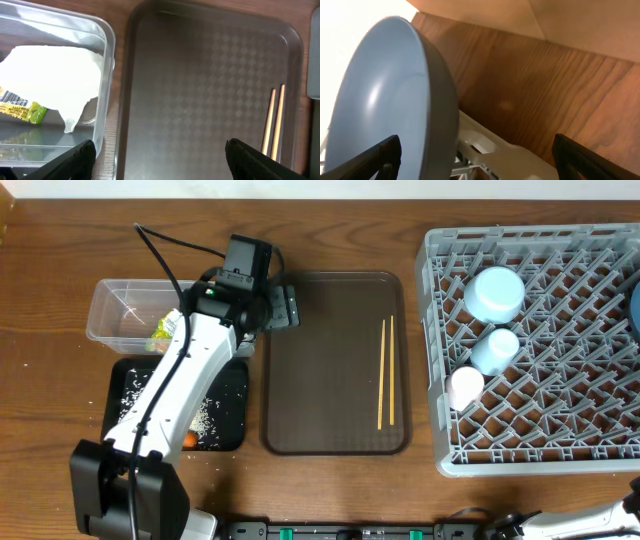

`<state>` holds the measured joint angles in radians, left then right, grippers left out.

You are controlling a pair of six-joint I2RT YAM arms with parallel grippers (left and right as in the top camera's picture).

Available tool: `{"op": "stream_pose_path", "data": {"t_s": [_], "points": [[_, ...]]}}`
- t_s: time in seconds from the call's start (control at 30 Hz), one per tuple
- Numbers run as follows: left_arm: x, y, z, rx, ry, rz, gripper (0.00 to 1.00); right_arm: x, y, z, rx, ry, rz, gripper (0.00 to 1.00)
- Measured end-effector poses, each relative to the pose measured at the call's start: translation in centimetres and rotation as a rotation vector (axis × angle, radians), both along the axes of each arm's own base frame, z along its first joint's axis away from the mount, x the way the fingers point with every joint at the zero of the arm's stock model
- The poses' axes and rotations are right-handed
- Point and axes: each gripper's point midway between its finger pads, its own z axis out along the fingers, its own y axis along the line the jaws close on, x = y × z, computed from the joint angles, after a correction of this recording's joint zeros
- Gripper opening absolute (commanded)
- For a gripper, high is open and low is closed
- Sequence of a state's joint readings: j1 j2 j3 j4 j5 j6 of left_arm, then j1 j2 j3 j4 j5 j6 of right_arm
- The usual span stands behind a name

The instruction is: Sort waste into correct bins and load items into the dishwasher rack

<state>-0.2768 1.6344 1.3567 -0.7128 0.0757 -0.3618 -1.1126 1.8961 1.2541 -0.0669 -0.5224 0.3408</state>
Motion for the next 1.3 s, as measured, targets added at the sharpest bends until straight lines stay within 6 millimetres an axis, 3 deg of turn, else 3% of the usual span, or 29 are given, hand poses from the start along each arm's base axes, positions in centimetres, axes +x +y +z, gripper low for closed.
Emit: {"op": "stream_pose_path", "data": {"t_s": [0.2, 0.4, 0.6, 1.1, 1.23, 1.3], "points": [[0.5, -0.1, 0.1, -0.006, -0.021, 0.0, 0.84, 2.1, 1.2, -0.6, -0.007, 0.017, 0.03, 0.76], [0.5, -0.2, 0.2, -0.007, -0.024, 0.0, 0.84, 3.2, 1.5, -0.4, -0.038, 0.025, 0.031, 0.34], [0.7, -0.2, 0.3, -0.01, -0.034, 0.0, 0.84, 2.9, 1.1, -0.5, -0.036, 0.037, 0.004, 0.01], [0.8, -0.2, 0.4, -0.011, -0.039, 0.0, 0.84, 2.7, 1.2, -0.3, -0.042, 0.043, 0.009, 0.01], [1.1, -0.3, 0.6, -0.016, -0.053, 0.0, 0.84, 2.4, 1.6, 2.1, -0.089, 0.035, 0.016, 0.01], [1.3, -0.4, 0.7, -0.018, -0.062, 0.0, 0.84, 1.9, 1.9, 4.3, -0.133, 0.037, 0.012, 0.01]]}}
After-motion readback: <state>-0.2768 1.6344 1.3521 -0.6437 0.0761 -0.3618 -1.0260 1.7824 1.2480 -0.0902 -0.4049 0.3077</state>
